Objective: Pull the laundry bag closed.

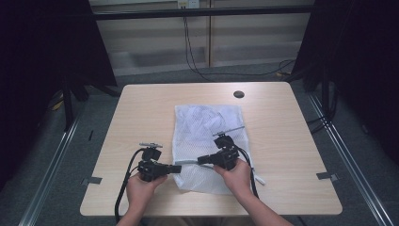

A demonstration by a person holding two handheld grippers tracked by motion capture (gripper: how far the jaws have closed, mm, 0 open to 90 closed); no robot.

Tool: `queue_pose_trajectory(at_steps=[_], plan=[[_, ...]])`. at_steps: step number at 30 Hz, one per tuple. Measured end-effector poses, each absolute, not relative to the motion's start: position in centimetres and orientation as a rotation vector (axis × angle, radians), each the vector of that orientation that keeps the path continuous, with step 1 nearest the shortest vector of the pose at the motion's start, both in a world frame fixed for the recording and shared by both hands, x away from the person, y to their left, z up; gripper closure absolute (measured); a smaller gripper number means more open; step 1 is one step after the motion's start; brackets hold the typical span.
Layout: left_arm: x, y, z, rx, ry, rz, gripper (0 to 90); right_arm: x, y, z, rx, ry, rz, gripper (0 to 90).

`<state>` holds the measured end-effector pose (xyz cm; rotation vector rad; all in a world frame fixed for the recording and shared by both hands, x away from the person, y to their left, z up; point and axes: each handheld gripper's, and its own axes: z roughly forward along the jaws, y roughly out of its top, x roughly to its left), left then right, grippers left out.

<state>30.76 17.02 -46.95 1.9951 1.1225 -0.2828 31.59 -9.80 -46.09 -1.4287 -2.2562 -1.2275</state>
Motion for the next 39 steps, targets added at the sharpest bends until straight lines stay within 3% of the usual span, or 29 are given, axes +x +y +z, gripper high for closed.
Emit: queue_pose_trajectory(at_steps=[39], plan=[[30.8, 17.2, -46.9, 2.003, 1.14, -0.27, 88.2, 31.4, -12.5, -46.7, -1.425, -2.232, -1.269, 87.1]])
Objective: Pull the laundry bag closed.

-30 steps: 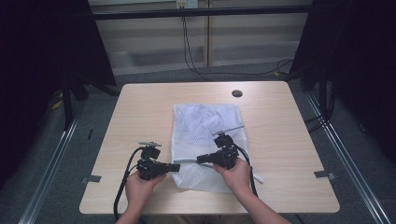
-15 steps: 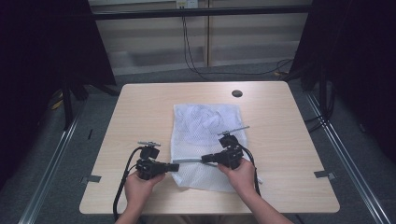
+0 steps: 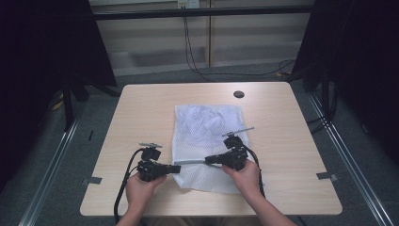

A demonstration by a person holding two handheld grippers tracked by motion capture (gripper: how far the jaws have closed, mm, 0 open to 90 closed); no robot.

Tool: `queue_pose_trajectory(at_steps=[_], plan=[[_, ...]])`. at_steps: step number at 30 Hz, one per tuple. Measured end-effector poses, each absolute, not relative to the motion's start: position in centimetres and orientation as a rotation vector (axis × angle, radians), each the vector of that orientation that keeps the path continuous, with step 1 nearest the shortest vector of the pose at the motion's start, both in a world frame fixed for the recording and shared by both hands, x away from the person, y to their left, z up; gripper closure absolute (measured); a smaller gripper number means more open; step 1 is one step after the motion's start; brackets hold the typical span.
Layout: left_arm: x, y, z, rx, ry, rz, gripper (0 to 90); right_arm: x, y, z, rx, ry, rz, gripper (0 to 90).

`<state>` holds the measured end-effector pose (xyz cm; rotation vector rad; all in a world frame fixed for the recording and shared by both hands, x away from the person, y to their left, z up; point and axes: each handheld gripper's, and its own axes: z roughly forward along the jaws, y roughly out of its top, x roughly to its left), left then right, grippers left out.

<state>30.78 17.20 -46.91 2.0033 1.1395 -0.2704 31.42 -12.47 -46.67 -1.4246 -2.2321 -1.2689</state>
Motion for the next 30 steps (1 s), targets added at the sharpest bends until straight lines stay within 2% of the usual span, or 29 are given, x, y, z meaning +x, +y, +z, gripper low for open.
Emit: queue_pose_trajectory(at_steps=[30], plan=[[30.6, 17.1, -46.9, 2.004, 1.138, -0.264, 88.3, 31.5, -13.6, -46.5, -1.417, -2.211, -1.256, 87.1]])
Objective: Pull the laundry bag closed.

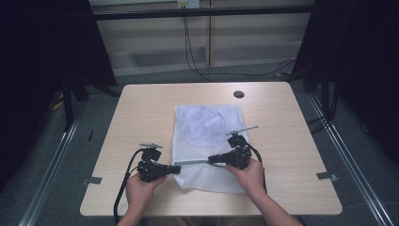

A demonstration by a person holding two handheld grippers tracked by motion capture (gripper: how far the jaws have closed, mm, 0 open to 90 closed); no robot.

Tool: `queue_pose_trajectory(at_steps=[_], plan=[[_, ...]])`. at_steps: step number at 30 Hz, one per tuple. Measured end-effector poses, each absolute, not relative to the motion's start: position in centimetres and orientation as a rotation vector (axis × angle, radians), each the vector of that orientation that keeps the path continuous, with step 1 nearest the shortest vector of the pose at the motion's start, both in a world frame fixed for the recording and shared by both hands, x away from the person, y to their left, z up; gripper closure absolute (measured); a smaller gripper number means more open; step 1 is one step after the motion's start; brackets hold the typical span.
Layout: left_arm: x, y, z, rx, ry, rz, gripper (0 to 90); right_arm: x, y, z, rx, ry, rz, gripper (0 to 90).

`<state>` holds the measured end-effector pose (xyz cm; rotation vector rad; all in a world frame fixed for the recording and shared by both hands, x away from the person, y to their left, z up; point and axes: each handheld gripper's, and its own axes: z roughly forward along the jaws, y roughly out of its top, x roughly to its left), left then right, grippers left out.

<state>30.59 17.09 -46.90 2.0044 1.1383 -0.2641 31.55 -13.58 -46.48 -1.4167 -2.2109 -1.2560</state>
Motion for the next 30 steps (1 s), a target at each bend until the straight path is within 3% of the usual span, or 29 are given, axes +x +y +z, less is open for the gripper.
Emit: queue_pose_trajectory(at_steps=[30], plan=[[30.79, 17.54, -46.93, 1.989, 1.169, -0.264, 88.4, 31.68, -14.47, -46.73, -1.451, -2.212, -1.245, 87.1]])
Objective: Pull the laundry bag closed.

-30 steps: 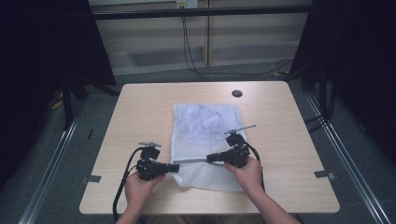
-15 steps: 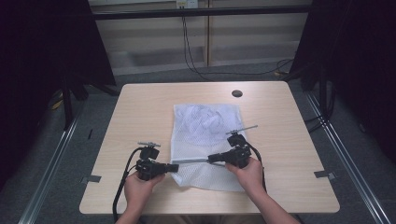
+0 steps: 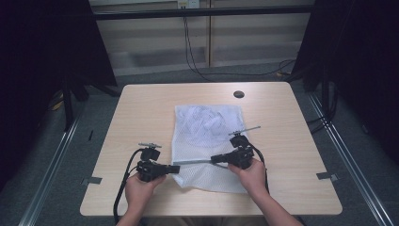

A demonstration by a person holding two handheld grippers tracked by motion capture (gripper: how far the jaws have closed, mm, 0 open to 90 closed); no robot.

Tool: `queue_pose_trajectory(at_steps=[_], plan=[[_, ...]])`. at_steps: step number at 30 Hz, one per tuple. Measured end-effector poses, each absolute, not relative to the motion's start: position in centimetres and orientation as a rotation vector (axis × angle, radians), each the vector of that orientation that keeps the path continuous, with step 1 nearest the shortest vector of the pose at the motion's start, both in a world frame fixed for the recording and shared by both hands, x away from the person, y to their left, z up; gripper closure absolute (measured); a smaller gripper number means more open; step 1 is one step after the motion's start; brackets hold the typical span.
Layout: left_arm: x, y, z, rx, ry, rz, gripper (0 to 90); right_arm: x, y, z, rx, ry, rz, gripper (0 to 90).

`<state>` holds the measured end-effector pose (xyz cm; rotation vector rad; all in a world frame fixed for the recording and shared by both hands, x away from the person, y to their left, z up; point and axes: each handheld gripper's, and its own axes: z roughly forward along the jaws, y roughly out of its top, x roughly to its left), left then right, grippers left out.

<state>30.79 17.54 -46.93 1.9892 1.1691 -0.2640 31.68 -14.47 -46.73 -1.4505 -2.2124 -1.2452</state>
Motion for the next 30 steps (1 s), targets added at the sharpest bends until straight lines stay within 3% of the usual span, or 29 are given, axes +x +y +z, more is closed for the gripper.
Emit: queue_pose_trajectory(at_steps=[30], plan=[[30.87, 18.13, -46.64, 1.974, 1.174, -0.268, 88.4, 31.89, -15.3, -46.68, -1.483, -2.176, -1.246, 87.1]])
